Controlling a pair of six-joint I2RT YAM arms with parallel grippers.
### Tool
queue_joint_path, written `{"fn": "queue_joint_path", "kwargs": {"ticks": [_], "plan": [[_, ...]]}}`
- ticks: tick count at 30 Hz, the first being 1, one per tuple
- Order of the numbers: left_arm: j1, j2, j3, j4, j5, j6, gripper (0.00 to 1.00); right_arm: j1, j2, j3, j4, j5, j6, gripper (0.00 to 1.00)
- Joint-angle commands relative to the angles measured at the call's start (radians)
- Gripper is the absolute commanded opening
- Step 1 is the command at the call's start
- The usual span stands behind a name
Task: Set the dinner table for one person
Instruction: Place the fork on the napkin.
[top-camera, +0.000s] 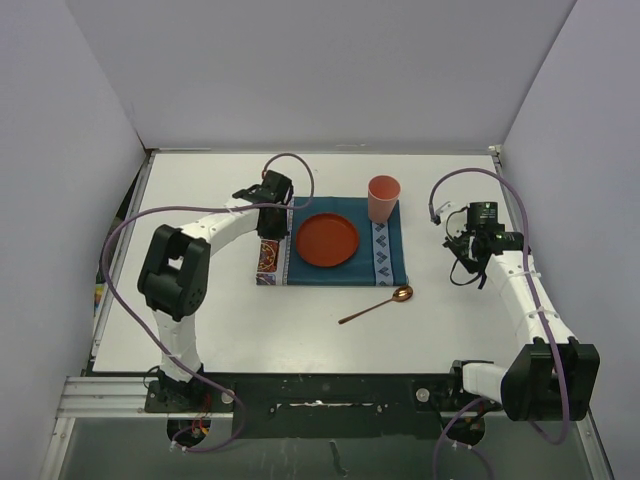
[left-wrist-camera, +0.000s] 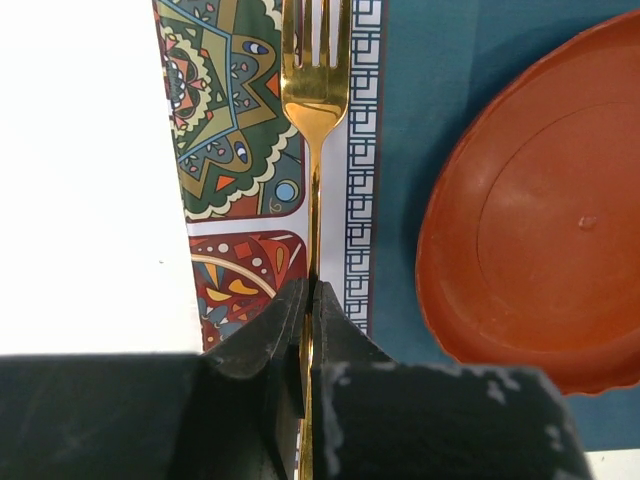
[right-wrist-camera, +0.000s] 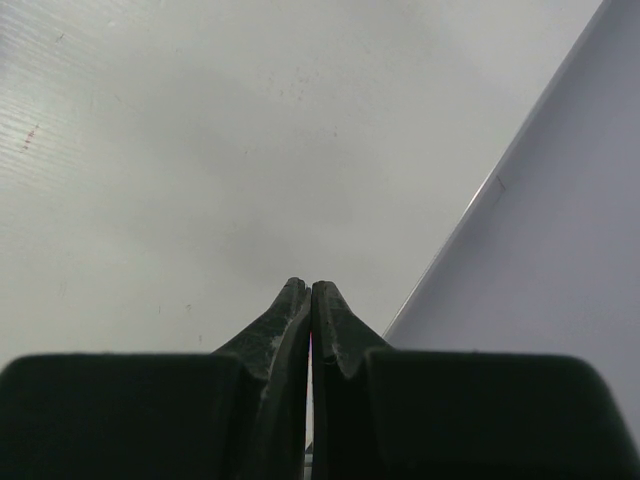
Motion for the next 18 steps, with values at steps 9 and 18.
{"fn": "queue_joint_path", "kwargs": {"ticks": [9, 18], "plan": [[0.008, 0.077, 0.046, 0.071, -0.002, -0.065, 0.00, -0.005, -0.033, 0.011, 0.000, 0.004, 0.001, 0.00], [0.008, 0.062, 0.015, 0.058, -0.008, -0.083, 0.00, -0.004, -0.024, 0.009, 0.003, 0.004, 0.011, 0.00]]}}
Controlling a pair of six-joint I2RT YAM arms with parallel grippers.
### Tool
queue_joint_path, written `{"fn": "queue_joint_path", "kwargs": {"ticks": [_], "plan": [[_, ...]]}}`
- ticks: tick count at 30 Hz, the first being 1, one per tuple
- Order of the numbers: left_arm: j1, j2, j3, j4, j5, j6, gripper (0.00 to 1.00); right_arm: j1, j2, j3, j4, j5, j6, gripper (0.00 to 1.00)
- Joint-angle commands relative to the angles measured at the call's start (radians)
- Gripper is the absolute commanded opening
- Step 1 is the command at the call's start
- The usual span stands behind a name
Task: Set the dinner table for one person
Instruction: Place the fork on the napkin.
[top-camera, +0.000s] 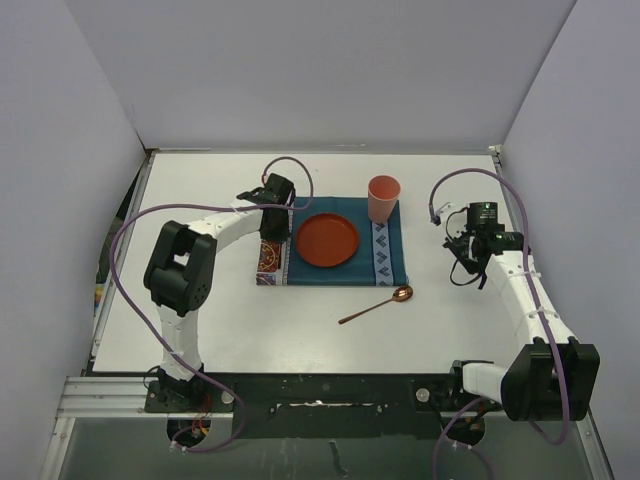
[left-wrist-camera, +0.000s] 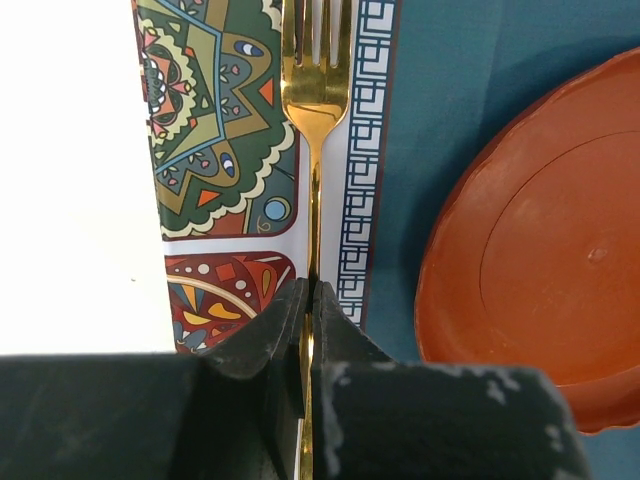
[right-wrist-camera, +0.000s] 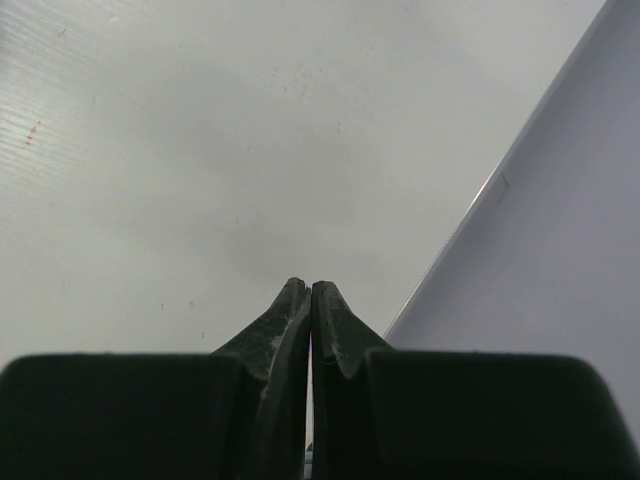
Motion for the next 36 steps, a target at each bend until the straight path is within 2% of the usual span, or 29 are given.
{"fn": "queue_joint_path", "kwargs": {"ticks": [1, 8, 18, 20, 24, 25, 26, 36], "plan": [[0.007, -0.008, 0.002, 0.028, -0.005, -0.025, 0.00, -0.004, -0.021, 0.011, 0.014, 0.003, 0.010, 0.00], [0.007, -0.085, -0.089, 0.037, -0.009, -0.038, 0.00, -0.003, -0.007, 0.026, 0.014, -0.013, 0.023, 0.00], [0.007, -0.096, -0.113, 0.037, -0.007, -0.047, 0.00, -0.004, -0.024, 0.009, 0.011, -0.014, 0.018, 0.00], [0.006, -0.100, -0.113, 0.033, -0.007, -0.049, 0.21, -0.003, -0.026, 0.007, 0.008, -0.016, 0.018, 0.00], [0.005, -0.124, -0.131, 0.040, -0.020, -0.060, 0.50, -0.003, -0.029, 0.006, 0.004, -0.024, 0.020, 0.00], [0.006, -0.134, -0.138, 0.047, -0.023, -0.061, 0.88, -0.003, -0.028, 0.007, 0.003, -0.027, 0.021, 0.00], [0.006, -0.143, -0.142, 0.046, -0.029, -0.063, 0.97, -0.003, -0.025, 0.010, 0.000, -0.030, 0.025, 0.00], [0.007, -0.322, -0.186, 0.015, -0.090, -0.073, 0.98, 0.002, -0.025, 0.095, -0.062, -0.081, 0.054, 0.00]]}}
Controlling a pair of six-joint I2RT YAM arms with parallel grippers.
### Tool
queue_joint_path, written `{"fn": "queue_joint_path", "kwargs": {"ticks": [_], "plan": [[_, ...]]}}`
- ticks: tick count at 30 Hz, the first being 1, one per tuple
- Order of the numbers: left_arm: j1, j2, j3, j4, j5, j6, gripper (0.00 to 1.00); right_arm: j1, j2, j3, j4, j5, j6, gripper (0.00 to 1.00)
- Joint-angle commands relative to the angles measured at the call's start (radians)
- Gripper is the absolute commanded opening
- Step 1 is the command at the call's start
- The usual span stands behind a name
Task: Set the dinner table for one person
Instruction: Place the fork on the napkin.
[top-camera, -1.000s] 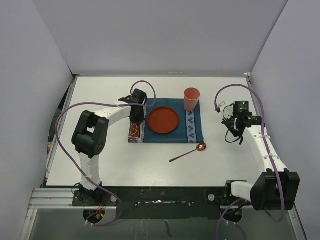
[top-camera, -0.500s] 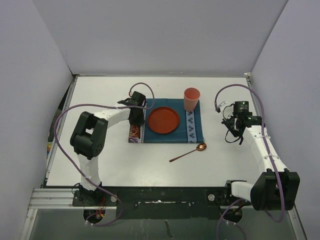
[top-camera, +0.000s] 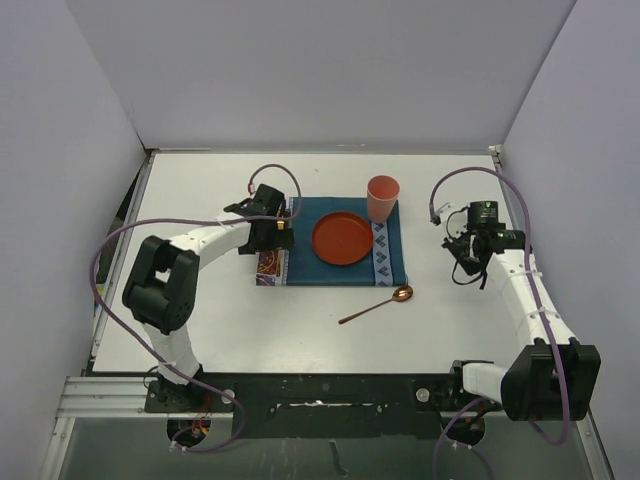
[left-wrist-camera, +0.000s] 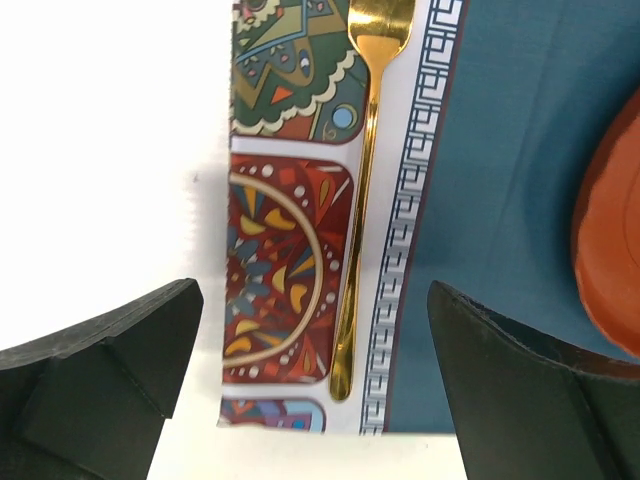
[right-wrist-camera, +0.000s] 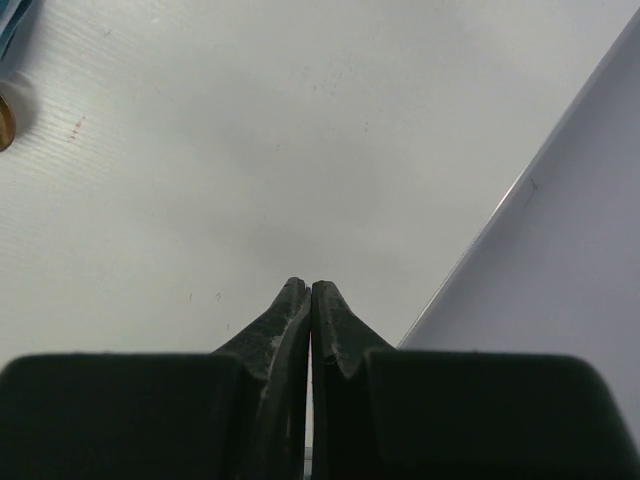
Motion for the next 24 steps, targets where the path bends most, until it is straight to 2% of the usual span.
{"fn": "queue_joint_path", "kwargs": {"ticks": [1, 8, 10, 13, 14, 15, 16, 20, 24], "plan": [[0.007, -0.195, 0.001, -0.030, -0.047, -0.015, 0.98, 0.005, -0.027, 0.093, -0.024, -0.049, 0.032, 0.00], [0.003, -0.389, -0.040, -0.084, -0.013, -0.039, 0.98, 0.107, 0.074, 0.105, -0.083, -0.199, 0.147, 0.00], [0.004, -0.443, -0.056, -0.112, -0.015, -0.034, 0.98, 0.144, 0.102, 0.095, -0.082, -0.288, 0.148, 0.00], [0.008, -0.519, -0.085, -0.147, -0.026, -0.012, 0.98, 0.237, 0.147, 0.112, -0.078, -0.306, 0.129, 0.00], [0.008, -0.542, -0.094, -0.155, -0.033, 0.000, 0.98, 0.263, 0.171, 0.122, -0.077, -0.314, 0.134, 0.12], [0.008, -0.562, -0.104, -0.163, -0.041, 0.012, 0.98, 0.282, 0.203, 0.147, -0.079, -0.327, 0.145, 0.31], [0.008, -0.581, -0.113, -0.172, -0.054, 0.021, 0.98, 0.296, 0.236, 0.195, -0.079, -0.341, 0.158, 0.42], [0.011, -0.634, -0.143, -0.196, -0.104, 0.071, 0.98, 0.323, 0.372, 0.344, -0.031, -0.392, 0.226, 0.49], [0.019, -0.642, -0.167, -0.183, -0.120, 0.099, 0.98, 0.408, 0.470, 0.394, 0.034, -0.291, 0.247, 0.49]]}}
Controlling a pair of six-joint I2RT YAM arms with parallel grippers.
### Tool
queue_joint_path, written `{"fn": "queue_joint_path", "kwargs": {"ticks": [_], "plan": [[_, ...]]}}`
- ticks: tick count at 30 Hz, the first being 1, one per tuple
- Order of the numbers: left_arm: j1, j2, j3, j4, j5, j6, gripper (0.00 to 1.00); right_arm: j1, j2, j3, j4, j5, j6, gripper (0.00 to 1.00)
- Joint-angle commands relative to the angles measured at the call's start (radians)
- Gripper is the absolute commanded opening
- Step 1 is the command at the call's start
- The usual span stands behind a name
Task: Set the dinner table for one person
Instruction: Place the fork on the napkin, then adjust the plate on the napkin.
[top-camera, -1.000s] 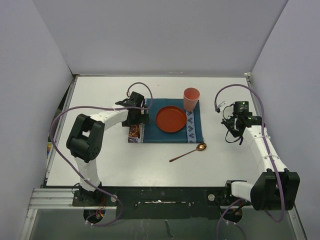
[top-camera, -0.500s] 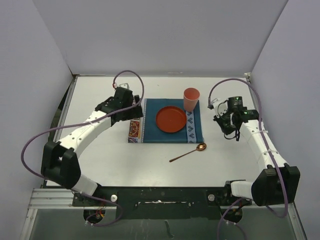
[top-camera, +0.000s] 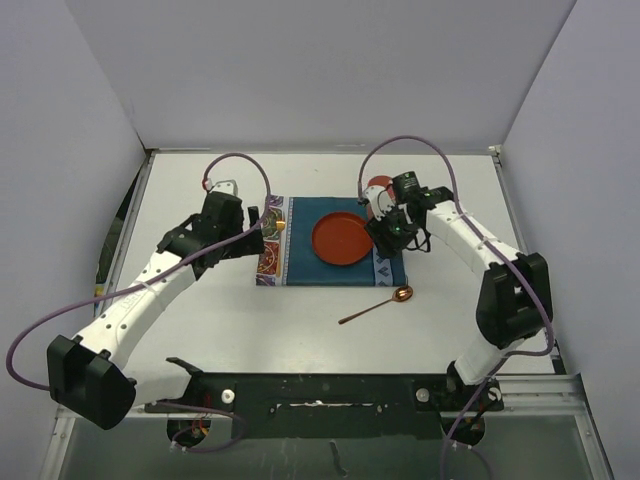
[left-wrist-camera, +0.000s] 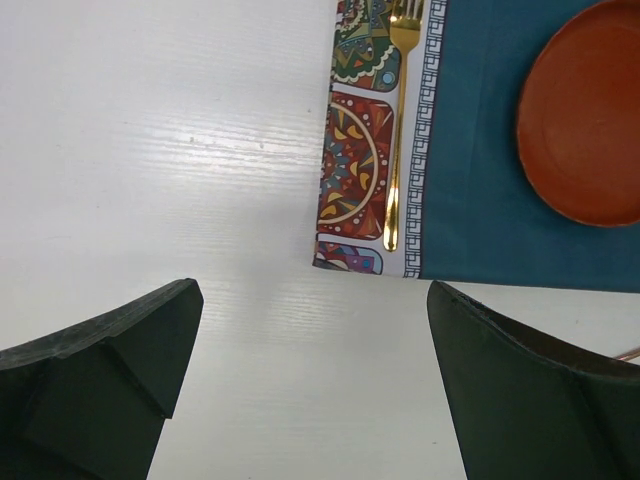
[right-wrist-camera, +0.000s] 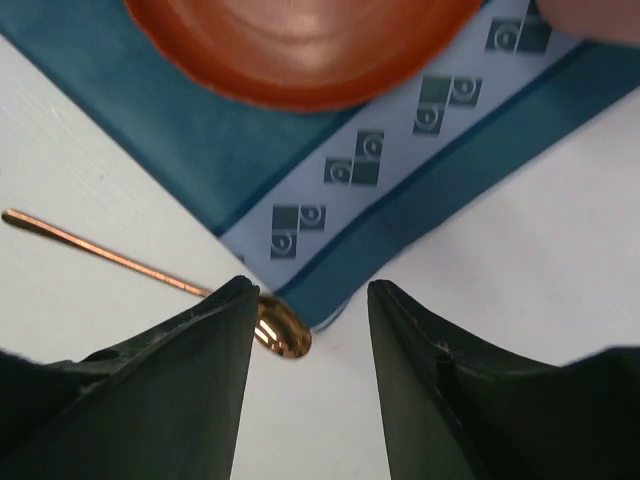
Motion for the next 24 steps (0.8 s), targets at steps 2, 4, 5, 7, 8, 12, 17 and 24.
{"fn": "queue_joint_path", "kwargs": {"ticks": [2, 4, 5, 7, 8, 12, 17, 24], "plan": [[0.015, -0.025, -0.020, 0.018, -0.051, 0.057, 0.98, 0.084, 0.078, 0.046, 0.145, 0.060, 0.063, 0.48], [0.016, -0.010, -0.021, 0.024, -0.054, 0.056, 0.98, 0.096, 0.108, 0.029, 0.197, 0.080, 0.067, 0.49], [0.017, -0.004, -0.018, 0.027, -0.048, 0.054, 0.98, 0.111, 0.123, 0.021, 0.223, 0.093, 0.068, 0.49], [0.017, -0.003, -0.013, 0.037, -0.032, 0.043, 0.98, 0.138, 0.151, 0.004, 0.272, 0.122, 0.070, 0.49], [0.017, -0.006, -0.012, 0.044, -0.023, 0.040, 0.98, 0.152, 0.162, -0.002, 0.292, 0.143, 0.069, 0.49], [0.017, -0.017, 0.004, 0.036, -0.016, 0.041, 0.98, 0.180, 0.185, -0.029, 0.377, 0.224, 0.040, 0.51], [0.017, -0.033, -0.001, 0.022, -0.009, 0.042, 0.98, 0.145, 0.192, -0.017, 0.457, 0.314, 0.004, 0.52], [0.017, -0.042, -0.003, 0.027, -0.007, 0.047, 0.98, 0.101, 0.168, 0.060, 0.440, 0.331, -0.019, 0.54]]}}
